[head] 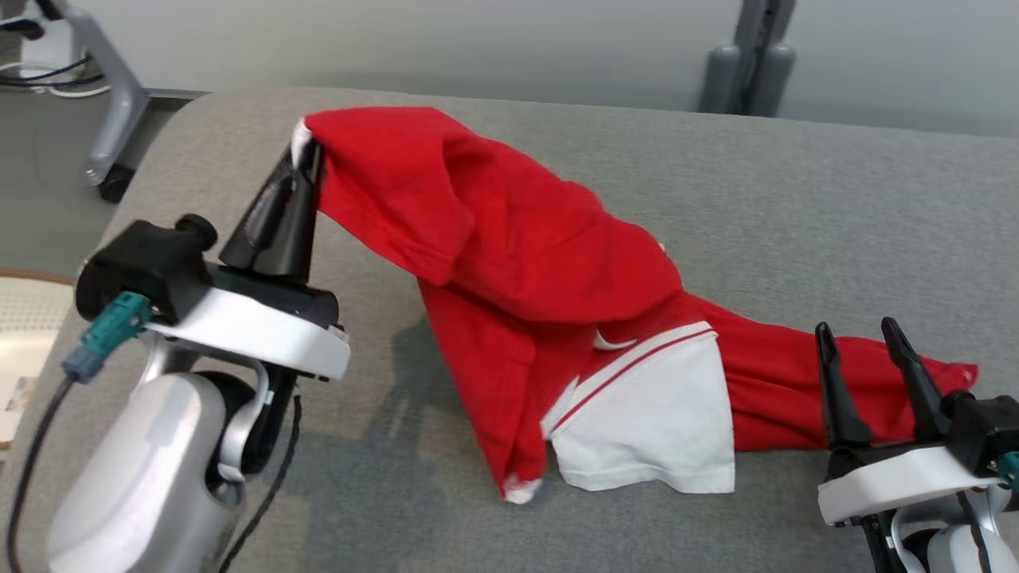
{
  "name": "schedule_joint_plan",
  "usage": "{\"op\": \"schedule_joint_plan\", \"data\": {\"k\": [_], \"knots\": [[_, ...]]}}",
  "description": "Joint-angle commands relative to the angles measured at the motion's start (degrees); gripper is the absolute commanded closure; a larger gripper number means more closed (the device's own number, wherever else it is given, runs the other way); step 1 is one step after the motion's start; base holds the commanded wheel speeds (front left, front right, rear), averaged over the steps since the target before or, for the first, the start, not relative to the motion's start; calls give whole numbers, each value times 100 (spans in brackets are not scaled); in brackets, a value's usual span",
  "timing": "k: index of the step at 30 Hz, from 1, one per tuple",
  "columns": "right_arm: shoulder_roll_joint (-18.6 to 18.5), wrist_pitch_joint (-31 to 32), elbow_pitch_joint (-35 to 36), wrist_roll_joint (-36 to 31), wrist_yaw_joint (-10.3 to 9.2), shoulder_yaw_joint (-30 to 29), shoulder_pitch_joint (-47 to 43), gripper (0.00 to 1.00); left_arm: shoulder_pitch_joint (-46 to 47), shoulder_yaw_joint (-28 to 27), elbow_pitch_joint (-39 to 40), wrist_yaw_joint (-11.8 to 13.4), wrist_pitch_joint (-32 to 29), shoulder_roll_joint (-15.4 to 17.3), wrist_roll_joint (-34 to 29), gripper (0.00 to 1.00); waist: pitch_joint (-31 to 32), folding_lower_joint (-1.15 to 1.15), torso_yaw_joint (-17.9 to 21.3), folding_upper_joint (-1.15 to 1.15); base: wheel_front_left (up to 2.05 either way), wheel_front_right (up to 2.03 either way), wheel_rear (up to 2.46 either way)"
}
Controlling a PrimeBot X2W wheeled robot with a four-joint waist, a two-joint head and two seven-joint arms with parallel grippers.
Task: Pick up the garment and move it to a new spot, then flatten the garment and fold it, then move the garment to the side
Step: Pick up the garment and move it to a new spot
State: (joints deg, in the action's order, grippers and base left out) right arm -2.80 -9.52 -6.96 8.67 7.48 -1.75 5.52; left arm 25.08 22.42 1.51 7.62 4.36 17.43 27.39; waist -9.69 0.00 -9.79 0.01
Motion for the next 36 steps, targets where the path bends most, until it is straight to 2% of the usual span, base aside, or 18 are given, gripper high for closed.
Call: {"op": "schedule_joint_plan", "data": {"k": [1,6,10,16,19,23,29,36], "knots": [[-27,40,39,-21,2,-16,-35,0,130,-123,67,-25,-15,59,100,100,49,0,-391,-1,0,0,0],[-29,175,204,-80,2,-70,-69,0,757,-614,-181,-149,-50,322,364,100,-42,0,-853,-1,0,0,0],[-55,250,322,-118,2,-50,14,0,1310,-842,-606,-243,-16,470,444,100,-187,0,-969,-1,0,0,0],[-144,396,499,-115,2,72,173,0,1939,-1233,-1478,-357,216,692,607,100,-574,0,-899,-1,0,0,0],[-217,463,579,-106,2,141,288,0,2141,-1518,-2092,-333,453,779,729,100,-811,0,-788,-1,0,0,0],[-276,531,682,-69,2,178,442,0,2300,-1826,-2921,-446,738,860,932,100,-1126,0,-649,-1,0,0,0],[-356,584,777,-67,2,174,605,0,2287,-2069,-3978,-581,1002,705,1086,100,-1486,0,-507,-1,0,0,0],[-389,592,844,-58,2,195,738,0,1981,-2262,-5149,-901,1087,144,1063,100,-1775,0,-339,-1,0,0,0]]}}
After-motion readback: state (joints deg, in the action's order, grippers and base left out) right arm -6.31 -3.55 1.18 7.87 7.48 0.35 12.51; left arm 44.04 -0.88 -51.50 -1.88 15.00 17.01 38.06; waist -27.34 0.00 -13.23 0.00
